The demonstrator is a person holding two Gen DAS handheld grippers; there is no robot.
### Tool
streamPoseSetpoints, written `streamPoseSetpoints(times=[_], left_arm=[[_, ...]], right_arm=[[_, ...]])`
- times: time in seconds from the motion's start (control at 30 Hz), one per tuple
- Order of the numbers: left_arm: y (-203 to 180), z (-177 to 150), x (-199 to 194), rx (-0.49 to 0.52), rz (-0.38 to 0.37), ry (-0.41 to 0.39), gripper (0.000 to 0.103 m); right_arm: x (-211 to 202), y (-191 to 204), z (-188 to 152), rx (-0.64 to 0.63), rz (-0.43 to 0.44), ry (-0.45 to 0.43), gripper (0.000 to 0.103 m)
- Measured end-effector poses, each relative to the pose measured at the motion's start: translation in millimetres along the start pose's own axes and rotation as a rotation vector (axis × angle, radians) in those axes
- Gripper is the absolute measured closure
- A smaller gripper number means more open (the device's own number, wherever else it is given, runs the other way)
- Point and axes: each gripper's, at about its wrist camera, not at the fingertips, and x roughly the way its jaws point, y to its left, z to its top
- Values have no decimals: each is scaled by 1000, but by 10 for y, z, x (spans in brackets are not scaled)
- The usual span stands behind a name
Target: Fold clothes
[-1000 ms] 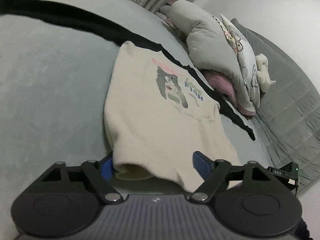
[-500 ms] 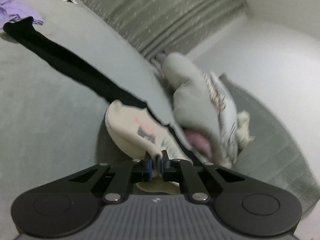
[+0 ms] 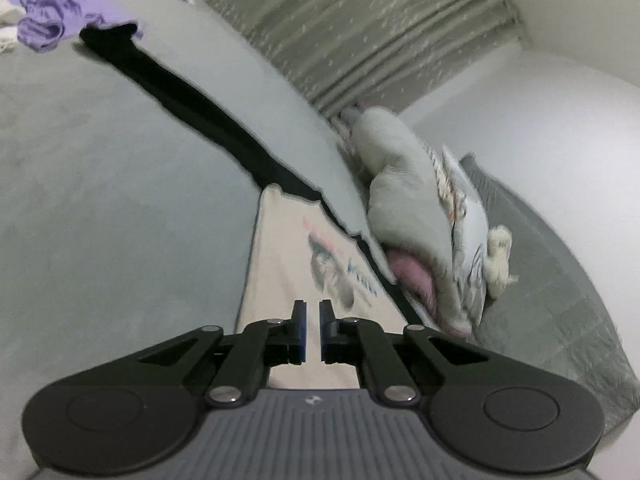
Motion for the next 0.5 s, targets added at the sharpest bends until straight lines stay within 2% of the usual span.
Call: streamPoseSetpoints(times=[0.1, 0.17, 0.23, 0.27, 0.3, 0.33, 0.37, 0.43, 0.5], left_arm=[[8, -60, 102, 42, 91, 62, 97], [-49, -138, 245, 133, 166, 117, 95], [-49, -159, 308, 142, 142, 125, 90], [-37, -153, 327, 134, 120, 130, 76], [-21, -141, 348, 122, 98, 130, 66], [-5, -116, 377, 105, 79, 120, 53], [12, -91, 407, 88, 61, 110, 51], [37, -45, 455, 64, 31, 93, 49], [11, -27, 469, 91, 52, 101, 48]], right_arm=[[46, -104, -31, 32, -69, 42, 88], [85, -163, -48, 47, -98, 60, 79], [139, -242, -72, 82, -92, 82, 69], [156, -271, -84, 97, -92, 89, 62], [182, -324, -96, 124, -98, 94, 57], [202, -378, -110, 152, -107, 96, 47], [209, -414, -125, 171, -115, 93, 44], [242, -535, -154, 229, -133, 82, 43], [294, -628, -192, 268, -125, 82, 42]])
